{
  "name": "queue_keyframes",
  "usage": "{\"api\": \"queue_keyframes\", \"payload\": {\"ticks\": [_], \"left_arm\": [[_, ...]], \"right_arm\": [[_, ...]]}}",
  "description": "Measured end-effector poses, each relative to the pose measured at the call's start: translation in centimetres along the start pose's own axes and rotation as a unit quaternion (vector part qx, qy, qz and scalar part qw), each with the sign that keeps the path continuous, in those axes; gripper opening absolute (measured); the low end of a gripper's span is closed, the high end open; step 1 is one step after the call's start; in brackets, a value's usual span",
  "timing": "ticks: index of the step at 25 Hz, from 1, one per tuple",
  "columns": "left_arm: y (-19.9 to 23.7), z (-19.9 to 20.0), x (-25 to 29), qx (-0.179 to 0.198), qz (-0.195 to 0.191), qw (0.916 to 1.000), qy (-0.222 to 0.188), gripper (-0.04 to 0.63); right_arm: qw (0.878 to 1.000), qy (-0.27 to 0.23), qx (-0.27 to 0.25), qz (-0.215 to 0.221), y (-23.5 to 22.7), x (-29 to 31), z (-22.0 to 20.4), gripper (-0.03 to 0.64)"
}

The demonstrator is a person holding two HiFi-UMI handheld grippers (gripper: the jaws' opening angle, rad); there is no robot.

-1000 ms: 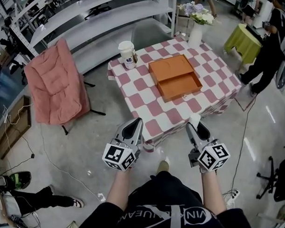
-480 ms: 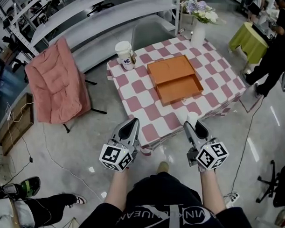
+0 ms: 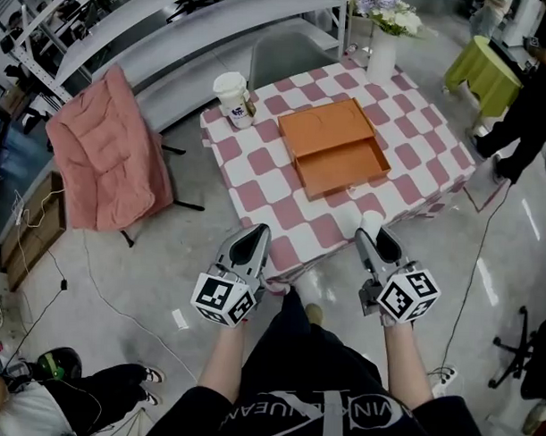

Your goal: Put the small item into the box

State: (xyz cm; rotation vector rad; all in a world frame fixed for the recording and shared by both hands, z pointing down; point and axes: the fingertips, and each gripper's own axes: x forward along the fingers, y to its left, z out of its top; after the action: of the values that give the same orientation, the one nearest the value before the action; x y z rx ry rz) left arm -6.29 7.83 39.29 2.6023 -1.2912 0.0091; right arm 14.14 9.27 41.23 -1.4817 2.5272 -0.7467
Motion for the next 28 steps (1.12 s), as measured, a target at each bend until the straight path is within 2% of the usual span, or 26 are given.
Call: {"api": "queue_keyframes", "payload": {"ticks": [20, 28], "left_arm": [[3.2, -0.6, 6.9, -0.026, -0.008, 0.9996, 0.008, 0.014], [5.7, -0.6, 9.6, -0.019, -0.009, 0.9996, 0.016, 0.014]], "right_arm": [[0.999, 0.035, 0.008, 0.005, -3.0, 6.5, 0.9, 0.178], [0.998, 0.064, -0.01, 0.025, -3.1, 10.7, 1.0, 0.178]]}}
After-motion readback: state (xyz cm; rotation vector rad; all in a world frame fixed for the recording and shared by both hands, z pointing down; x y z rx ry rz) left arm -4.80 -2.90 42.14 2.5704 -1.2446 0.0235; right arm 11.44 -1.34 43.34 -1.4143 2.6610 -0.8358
